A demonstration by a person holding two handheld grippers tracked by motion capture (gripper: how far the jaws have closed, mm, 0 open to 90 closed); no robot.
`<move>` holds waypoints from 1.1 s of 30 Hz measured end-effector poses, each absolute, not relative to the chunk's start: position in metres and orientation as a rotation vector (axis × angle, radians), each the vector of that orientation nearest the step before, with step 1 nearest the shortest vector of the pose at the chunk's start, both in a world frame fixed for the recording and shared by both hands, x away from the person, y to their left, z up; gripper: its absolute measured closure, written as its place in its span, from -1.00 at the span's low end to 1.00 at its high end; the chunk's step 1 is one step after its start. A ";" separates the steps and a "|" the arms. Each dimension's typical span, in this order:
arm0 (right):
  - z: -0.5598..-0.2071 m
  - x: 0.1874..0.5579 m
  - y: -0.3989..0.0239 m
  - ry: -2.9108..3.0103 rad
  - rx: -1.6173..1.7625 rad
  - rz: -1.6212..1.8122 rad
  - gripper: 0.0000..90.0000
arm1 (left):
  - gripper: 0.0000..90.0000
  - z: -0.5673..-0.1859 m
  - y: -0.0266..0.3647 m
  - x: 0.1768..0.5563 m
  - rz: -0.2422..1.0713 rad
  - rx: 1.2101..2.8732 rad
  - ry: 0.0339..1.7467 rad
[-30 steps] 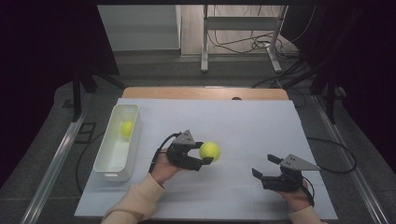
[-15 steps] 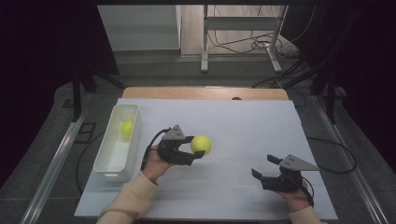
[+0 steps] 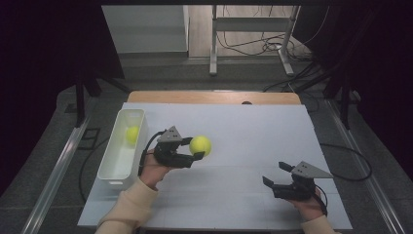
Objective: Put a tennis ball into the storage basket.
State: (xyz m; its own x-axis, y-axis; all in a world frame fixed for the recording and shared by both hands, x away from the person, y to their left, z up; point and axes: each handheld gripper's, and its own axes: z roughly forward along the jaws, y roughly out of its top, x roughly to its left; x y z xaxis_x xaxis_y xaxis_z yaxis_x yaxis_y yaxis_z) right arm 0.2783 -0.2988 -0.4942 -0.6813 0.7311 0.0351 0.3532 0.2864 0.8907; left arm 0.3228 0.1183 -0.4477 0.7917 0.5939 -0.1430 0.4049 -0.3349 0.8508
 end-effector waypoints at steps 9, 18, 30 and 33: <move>-0.495 0.278 -0.299 2.182 0.975 1.362 -0.67 | -0.33 -0.441 0.130 0.321 0.257 1.937 0.767; -0.495 0.278 -0.299 2.183 0.975 1.355 -0.67 | -0.33 -0.433 0.142 0.320 0.283 1.899 0.788; -0.495 0.278 -0.298 2.182 0.974 1.356 -0.67 | -0.33 -0.424 0.152 0.317 0.315 1.865 0.800; -0.495 0.278 -0.298 2.181 0.974 1.358 -0.67 | -0.33 -0.423 0.154 0.317 0.319 1.860 0.803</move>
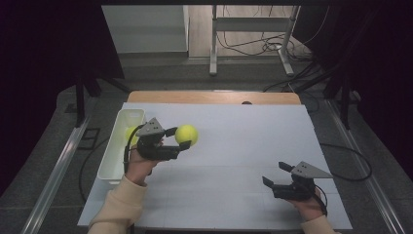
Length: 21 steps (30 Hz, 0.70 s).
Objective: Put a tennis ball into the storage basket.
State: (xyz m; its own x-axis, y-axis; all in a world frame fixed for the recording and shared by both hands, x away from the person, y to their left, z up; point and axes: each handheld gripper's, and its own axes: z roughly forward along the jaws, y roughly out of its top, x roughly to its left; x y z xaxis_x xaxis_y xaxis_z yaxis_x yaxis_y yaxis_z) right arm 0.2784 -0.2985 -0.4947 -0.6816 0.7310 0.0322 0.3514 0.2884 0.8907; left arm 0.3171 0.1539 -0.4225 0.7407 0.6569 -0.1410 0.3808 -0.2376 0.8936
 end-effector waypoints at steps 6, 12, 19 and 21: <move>-0.495 0.278 -0.298 2.182 0.974 1.359 -0.67 | -0.33 -0.420 0.158 0.316 0.333 1.845 0.815; -0.495 0.278 -0.298 2.181 0.974 1.359 -0.67 | -0.33 -0.417 0.163 0.316 0.344 1.828 0.828; -0.494 0.278 -0.298 2.181 0.971 1.360 -0.67 | -0.33 -0.413 0.170 0.314 0.358 1.807 0.843; -0.494 0.278 -0.298 2.182 0.971 1.361 -0.67 | -0.33 -0.412 0.173 0.314 0.363 1.799 0.847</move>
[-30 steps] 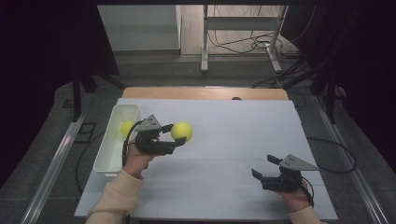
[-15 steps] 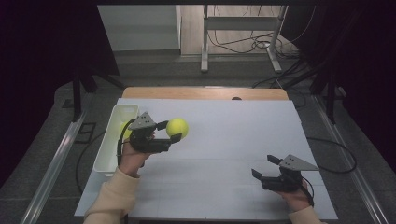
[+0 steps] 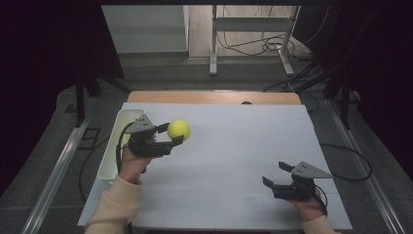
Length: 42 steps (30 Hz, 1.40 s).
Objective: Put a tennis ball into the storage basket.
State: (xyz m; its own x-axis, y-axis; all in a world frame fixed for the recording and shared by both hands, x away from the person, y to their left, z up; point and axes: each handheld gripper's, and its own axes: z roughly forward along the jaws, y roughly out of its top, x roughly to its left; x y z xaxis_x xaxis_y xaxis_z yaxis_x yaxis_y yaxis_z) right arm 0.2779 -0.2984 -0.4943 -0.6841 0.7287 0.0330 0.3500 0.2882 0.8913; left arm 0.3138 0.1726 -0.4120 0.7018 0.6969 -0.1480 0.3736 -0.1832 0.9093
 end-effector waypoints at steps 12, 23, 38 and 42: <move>-0.494 0.277 -0.298 2.181 0.970 1.361 -0.67 | -0.33 -0.408 0.189 0.311 0.422 1.776 0.892; -0.493 0.277 -0.299 2.178 0.968 1.368 -0.67 | -0.33 -0.404 0.203 0.309 0.472 1.758 0.938; -0.493 0.277 -0.298 2.180 0.969 1.364 -0.67 | -0.33 -0.404 0.225 0.304 0.519 1.732 1.008; -0.493 0.277 -0.299 2.179 0.971 1.363 -0.67 | -0.33 -0.404 0.234 0.301 0.541 1.719 1.029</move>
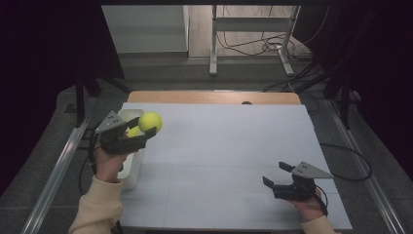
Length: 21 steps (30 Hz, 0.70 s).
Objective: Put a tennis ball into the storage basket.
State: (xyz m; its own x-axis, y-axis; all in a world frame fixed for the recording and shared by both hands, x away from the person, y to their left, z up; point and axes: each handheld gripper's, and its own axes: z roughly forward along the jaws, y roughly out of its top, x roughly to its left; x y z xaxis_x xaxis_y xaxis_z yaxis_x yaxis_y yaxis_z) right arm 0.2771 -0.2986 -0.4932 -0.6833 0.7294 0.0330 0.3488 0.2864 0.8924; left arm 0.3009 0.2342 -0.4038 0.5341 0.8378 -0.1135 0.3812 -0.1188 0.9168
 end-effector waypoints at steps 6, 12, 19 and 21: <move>-0.493 0.277 -0.298 2.180 0.970 1.365 -0.67 | -0.33 -0.403 0.241 0.298 0.558 1.706 1.043; -0.493 0.277 -0.299 2.177 0.974 1.362 -0.67 | -0.33 -0.402 0.247 0.295 0.568 1.695 1.061; -0.494 0.277 -0.299 2.180 0.977 1.357 -0.67 | -0.33 -0.403 0.253 0.291 0.584 1.687 1.079; -0.494 0.277 -0.299 2.181 0.981 1.356 -0.67 | -0.33 -0.404 0.256 0.290 0.589 1.683 1.089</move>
